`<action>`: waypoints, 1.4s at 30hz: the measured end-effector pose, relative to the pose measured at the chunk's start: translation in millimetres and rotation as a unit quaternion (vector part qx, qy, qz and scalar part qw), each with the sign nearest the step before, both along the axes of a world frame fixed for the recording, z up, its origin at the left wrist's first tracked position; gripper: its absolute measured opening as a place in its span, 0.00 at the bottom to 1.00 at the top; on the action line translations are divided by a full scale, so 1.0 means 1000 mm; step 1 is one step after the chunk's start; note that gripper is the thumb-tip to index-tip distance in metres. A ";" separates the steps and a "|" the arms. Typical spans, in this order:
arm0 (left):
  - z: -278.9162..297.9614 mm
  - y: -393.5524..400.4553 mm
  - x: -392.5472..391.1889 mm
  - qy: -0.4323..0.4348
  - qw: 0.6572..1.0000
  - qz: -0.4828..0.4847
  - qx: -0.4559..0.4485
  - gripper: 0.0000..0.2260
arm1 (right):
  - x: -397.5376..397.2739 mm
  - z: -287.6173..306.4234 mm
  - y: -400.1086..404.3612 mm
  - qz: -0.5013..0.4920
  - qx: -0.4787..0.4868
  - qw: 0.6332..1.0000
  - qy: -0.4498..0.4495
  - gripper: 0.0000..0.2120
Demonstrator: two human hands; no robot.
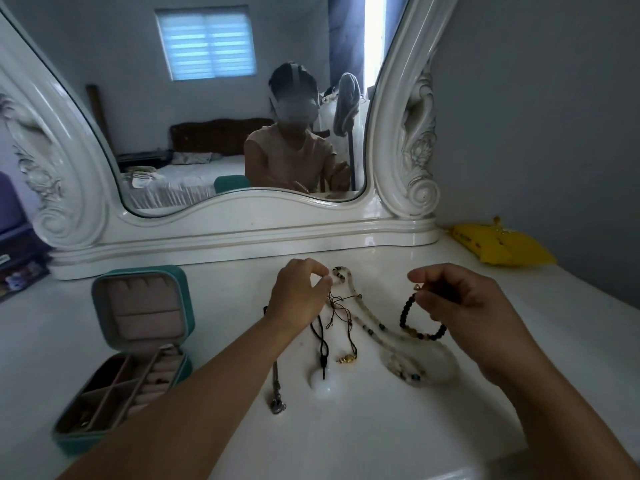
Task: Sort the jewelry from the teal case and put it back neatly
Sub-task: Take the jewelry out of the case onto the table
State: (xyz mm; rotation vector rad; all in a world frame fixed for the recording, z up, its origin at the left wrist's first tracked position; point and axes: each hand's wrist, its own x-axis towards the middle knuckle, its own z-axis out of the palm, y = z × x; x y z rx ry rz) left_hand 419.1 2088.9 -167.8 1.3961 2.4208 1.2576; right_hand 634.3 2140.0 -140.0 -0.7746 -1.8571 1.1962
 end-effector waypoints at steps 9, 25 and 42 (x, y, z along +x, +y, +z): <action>0.007 -0.014 0.034 0.105 0.977 -0.174 -0.068 0.07 | -0.016 -0.003 0.030 -0.006 -0.045 0.999 0.025 0.13; 0.002 -0.035 0.028 0.127 0.981 -0.136 -0.061 0.07 | -0.024 -0.044 0.064 -0.177 0.034 0.980 -0.087 0.09; 0.032 -0.155 -0.046 0.156 0.987 -0.003 -0.030 0.05 | -0.066 -0.004 -0.045 -0.023 0.173 0.982 0.067 0.07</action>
